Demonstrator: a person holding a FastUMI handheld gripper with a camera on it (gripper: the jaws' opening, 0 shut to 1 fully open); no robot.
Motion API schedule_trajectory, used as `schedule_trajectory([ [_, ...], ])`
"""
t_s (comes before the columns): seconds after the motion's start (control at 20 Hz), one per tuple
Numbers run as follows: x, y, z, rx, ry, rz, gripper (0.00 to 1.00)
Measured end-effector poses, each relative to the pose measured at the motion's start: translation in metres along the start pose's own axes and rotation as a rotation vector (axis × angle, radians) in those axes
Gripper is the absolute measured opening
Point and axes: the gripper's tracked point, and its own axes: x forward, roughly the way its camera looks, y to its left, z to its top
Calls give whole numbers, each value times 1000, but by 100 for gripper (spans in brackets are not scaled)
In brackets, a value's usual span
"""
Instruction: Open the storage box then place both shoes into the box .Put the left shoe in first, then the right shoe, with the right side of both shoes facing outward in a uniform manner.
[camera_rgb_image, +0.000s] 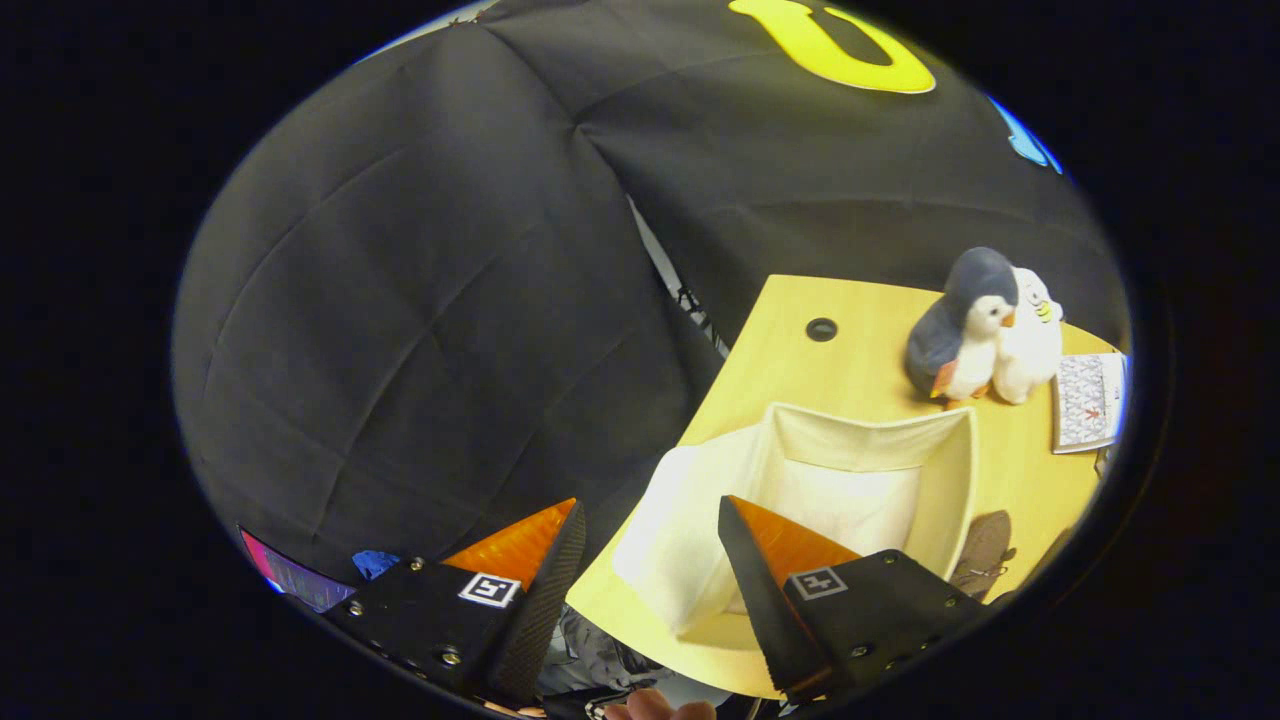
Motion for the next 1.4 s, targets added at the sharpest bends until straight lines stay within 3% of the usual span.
schedule_trajectory([
  [0.45, -86, -132, -1, 178, -68, -119, 83],
  [0.75, -114, -182, -11, 187, -73, -182, 83],
  [1.1, -113, -244, -70, 147, 19, -281, 83],
  [1.4, -107, -297, -149, 104, 222, -395, 83],
])
